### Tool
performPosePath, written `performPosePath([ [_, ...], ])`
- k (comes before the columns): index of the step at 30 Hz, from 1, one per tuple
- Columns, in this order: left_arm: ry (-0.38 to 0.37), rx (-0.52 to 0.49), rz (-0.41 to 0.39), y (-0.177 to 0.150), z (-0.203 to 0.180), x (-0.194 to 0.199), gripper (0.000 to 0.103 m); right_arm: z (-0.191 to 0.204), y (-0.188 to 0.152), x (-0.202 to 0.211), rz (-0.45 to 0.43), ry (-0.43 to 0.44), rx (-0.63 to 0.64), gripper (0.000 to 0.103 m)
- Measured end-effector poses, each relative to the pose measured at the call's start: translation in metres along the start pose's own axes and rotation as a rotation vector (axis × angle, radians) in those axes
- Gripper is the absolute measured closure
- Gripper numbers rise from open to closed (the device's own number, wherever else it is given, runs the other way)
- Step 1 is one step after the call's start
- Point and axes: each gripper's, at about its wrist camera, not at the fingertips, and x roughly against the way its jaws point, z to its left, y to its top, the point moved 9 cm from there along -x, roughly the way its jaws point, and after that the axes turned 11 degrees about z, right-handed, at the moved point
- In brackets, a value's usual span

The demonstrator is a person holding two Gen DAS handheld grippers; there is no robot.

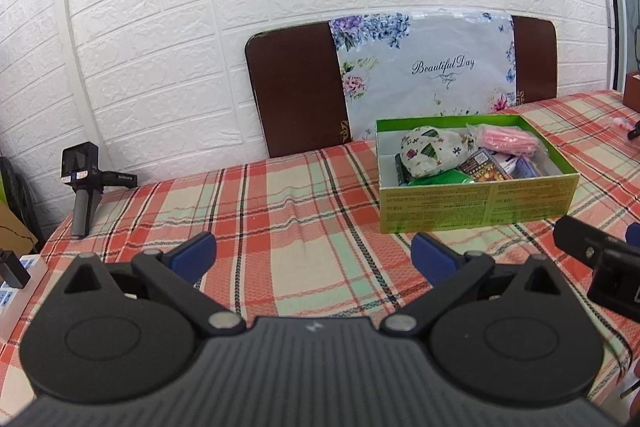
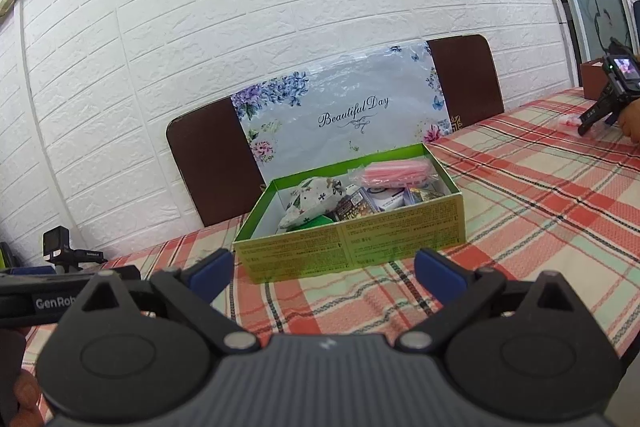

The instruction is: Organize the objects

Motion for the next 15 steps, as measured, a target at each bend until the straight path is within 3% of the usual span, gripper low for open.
performPosePath([
  [15, -0.047, -0.03, 0.096, -0.01, -0.013, -0.005, 0.0, -0.01, -0.004, -0.005, 0.02, 0.004, -0.026, 0.002],
])
